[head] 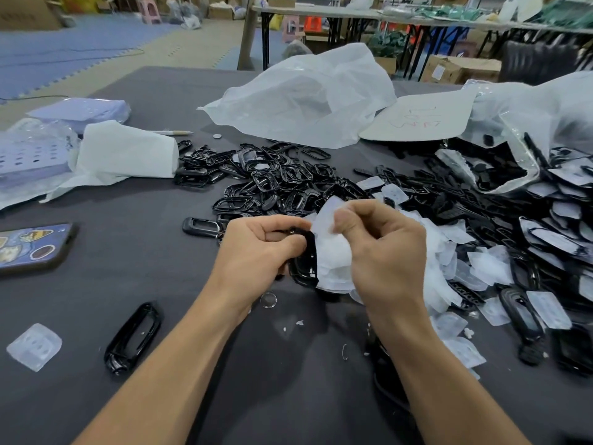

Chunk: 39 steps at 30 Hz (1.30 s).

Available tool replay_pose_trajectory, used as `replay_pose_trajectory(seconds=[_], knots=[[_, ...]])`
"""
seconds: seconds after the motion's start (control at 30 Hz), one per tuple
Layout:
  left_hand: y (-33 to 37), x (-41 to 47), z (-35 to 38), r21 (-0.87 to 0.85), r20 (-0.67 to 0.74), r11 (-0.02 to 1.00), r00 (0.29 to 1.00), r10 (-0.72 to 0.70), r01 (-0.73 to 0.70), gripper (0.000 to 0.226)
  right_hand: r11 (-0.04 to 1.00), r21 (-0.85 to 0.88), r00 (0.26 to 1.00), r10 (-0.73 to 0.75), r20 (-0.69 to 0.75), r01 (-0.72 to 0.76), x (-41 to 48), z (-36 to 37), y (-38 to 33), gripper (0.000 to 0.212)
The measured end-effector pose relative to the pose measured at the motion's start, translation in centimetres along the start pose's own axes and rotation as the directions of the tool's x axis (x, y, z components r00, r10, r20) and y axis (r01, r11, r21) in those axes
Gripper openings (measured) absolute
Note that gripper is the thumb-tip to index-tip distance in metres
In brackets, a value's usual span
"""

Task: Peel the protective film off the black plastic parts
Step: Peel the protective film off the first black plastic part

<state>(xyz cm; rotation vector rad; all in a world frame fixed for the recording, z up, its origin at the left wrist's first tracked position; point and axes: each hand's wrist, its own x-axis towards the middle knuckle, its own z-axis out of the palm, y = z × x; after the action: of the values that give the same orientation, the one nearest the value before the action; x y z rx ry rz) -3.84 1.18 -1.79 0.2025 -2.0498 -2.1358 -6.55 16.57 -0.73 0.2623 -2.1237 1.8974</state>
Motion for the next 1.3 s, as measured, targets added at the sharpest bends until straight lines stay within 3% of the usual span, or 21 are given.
replay_pose_trajectory(seconds=[0.1, 0.2, 0.33, 0.47, 0.67, 0.83, 0.93, 1.03, 1.13, 1.23, 1.3], knots=[[-0.4, 0.4, 0.0, 0.002, -0.098, 0.999, 0.995, -0.034, 0.035, 0.028, 0.982, 0.167, 0.997, 0.08, 0.017, -0.082, 0.2, -0.4, -0.5, 0.019], [-0.6, 0.5, 0.0, 0.014, -0.109, 0.998, 0.992, -0.057, 0.059, 0.028, 0.966, 0.208, 0.986, 0.135, 0.101, -0.153, 0.1, -0.4, -0.6, 0.028], [-0.6, 0.4, 0.1, 0.03, -0.089, 0.997, 0.994, -0.063, 0.066, 0.028, 0.963, 0.197, 0.973, 0.151, 0.175, -0.184, -0.1, -0.4, -1.2, 0.024], [-0.6, 0.4, -0.1, 0.047, -0.078, 0.997, 0.995, -0.062, 0.065, 0.029, 0.985, 0.137, 0.987, 0.086, 0.136, -0.104, 0.0, -0.3, -1.0, 0.028], [-0.7, 0.2, -0.1, 0.044, -0.063, 0.996, 0.995, -0.074, 0.077, 0.021, 0.973, 0.212, 0.984, 0.056, 0.168, -0.092, -0.1, -0.4, -1.1, 0.017], [-0.7, 0.3, 0.1, 0.042, -0.087, 0.996, 0.994, -0.07, 0.074, 0.019, 1.0, 0.012, 0.999, 0.025, 0.047, -0.026, -0.3, -0.5, -0.5, 0.015], [-0.7, 0.4, 0.1, 0.039, -0.11, 0.997, 0.992, -0.056, 0.06, 0.02, 0.993, 0.111, 0.999, 0.031, 0.044, -0.035, -0.5, -0.4, -1.0, 0.009], [-0.6, 0.4, 0.1, 0.023, -0.105, 0.998, 0.993, -0.06, 0.063, 0.026, 0.966, 0.231, 0.992, 0.1, 0.078, -0.115, -0.3, -0.4, -1.1, 0.018], [-0.3, 0.2, 0.2, -0.01, -0.102, 0.999, 0.993, -0.052, 0.051, 0.027, 0.96, 0.231, 0.985, 0.134, 0.11, -0.156, -0.2, -0.5, -0.9, 0.018], [0.0, 0.1, 0.2, -0.052, -0.105, 0.998, 0.994, -0.031, 0.025, 0.033, 0.964, 0.201, 0.977, 0.148, 0.15, -0.177, -0.1, -0.6, -0.6, 0.033], [0.2, 0.0, 0.1, -0.061, -0.11, 0.998, 0.994, -0.017, 0.01, 0.037, 0.964, 0.191, 0.973, 0.151, 0.175, -0.184, -0.1, -0.4, -0.6, 0.028]])
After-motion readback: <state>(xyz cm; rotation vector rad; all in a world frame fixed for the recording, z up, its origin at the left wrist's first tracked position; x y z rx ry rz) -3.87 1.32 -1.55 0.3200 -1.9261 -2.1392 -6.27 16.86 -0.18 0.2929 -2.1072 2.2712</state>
